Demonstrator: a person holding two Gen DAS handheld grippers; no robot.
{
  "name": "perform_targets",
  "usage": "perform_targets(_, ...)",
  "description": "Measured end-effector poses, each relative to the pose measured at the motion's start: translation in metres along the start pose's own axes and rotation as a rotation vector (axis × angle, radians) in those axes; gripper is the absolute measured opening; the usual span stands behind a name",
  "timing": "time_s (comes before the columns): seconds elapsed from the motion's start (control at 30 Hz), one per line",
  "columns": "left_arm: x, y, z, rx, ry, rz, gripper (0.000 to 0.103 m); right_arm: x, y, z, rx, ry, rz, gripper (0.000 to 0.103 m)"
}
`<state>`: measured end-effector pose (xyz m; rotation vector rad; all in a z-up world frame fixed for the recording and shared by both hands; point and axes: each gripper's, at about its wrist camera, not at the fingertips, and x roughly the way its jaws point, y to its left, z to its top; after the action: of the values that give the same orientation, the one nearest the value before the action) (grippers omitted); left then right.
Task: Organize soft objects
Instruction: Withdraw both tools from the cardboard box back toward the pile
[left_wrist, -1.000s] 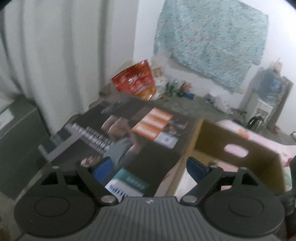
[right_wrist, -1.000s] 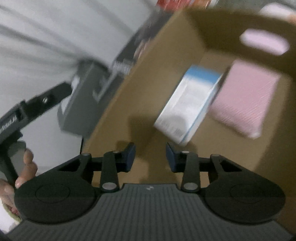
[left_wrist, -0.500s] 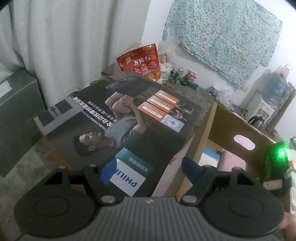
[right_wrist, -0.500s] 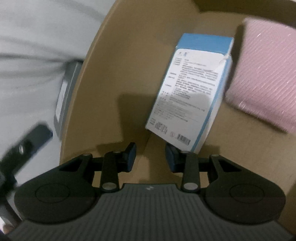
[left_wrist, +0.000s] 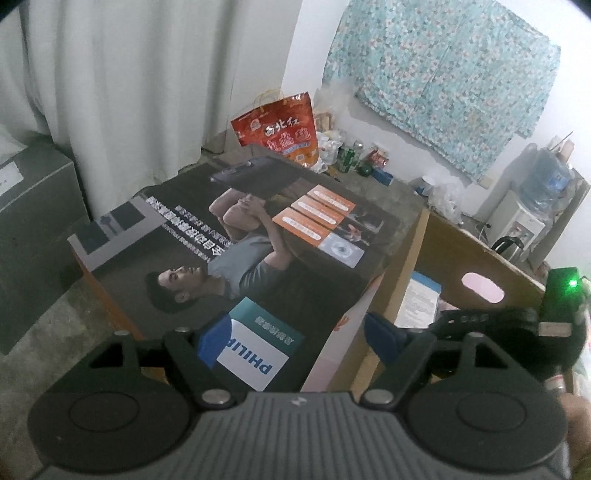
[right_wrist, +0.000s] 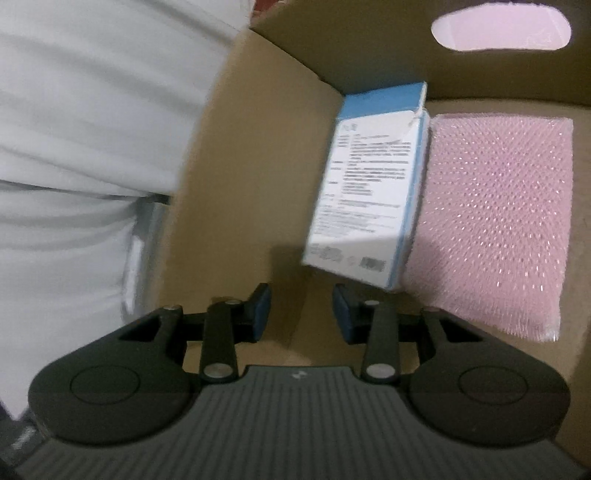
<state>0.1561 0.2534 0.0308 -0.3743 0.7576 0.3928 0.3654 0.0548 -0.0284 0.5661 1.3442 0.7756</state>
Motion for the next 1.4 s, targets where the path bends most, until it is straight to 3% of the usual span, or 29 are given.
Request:
perform_targets(0.07, -0.008, -0.002, -0.001, 0.007, -0.019, -0.008, 0.084, -0.011, 0.005, -0.001, -0.008, -0.011, 0.031, 0.041)
perform_targets(0.17, -0.022, -0.004, -0.003, 0.012, -0.052, -0.030, 0.088, -0.072, 0.024, -0.008, -0.062, -0.101, 0.114, 0.045)
perform_targets(0.33, -0.046, -0.006, -0.009, 0.008, -0.093, -0.083, 0.094, -0.159, 0.022, -0.021, -0.024, -0.170, 0.286, 0.049)
perform_targets(0.43, -0.064, -0.011, -0.016, 0.019, -0.140, -0.117, 0.096, -0.195, 0.020, -0.043, -0.039, -0.219, 0.311, 0.056)
perform_targets(0.5, -0.076, -0.018, -0.021, 0.044, -0.166, -0.141, 0.099, -0.243, 0.010, -0.082, -0.059, -0.285, 0.291, 0.059)
perform_targets(0.57, -0.090, -0.028, -0.028, 0.074, -0.188, -0.177, 0.101, -0.251, 0.003, -0.094, -0.060, -0.303, 0.277, 0.060)
perform_targets(0.67, -0.108, -0.041, -0.040, 0.112, -0.198, -0.243, 0.103, -0.279, -0.034, -0.151, -0.054, -0.400, 0.141, 0.061)
perform_targets(0.77, -0.125, -0.060, -0.054, 0.153, -0.183, -0.331, 0.103, -0.283, -0.052, -0.177, -0.036, -0.447, 0.094, 0.061)
perform_targets(0.8, -0.130, -0.067, -0.059, 0.168, -0.179, -0.353, 0.103, -0.296, -0.070, -0.204, -0.007, -0.494, 0.065, 0.061)
perform_targets(0.93, -0.146, -0.096, -0.080, 0.247, -0.166, -0.422, 0.103, -0.315, -0.095, -0.242, 0.030, -0.583, 0.020, 0.062)
perform_targets(1.0, -0.151, -0.113, -0.089, 0.292, -0.156, -0.452, 0.103, -0.337, -0.118, -0.276, 0.060, -0.673, -0.048, 0.063)
perform_targets(1.17, -0.160, -0.170, -0.107, 0.425, -0.095, -0.550, 0.103, -0.370, -0.153, -0.321, 0.123, -0.794, -0.103, 0.064)
perform_targets(1.4, -0.161, -0.260, -0.120, 0.574, 0.014, -0.688, 0.103, -0.399, -0.180, -0.336, 0.122, -0.915, -0.190, 0.066)
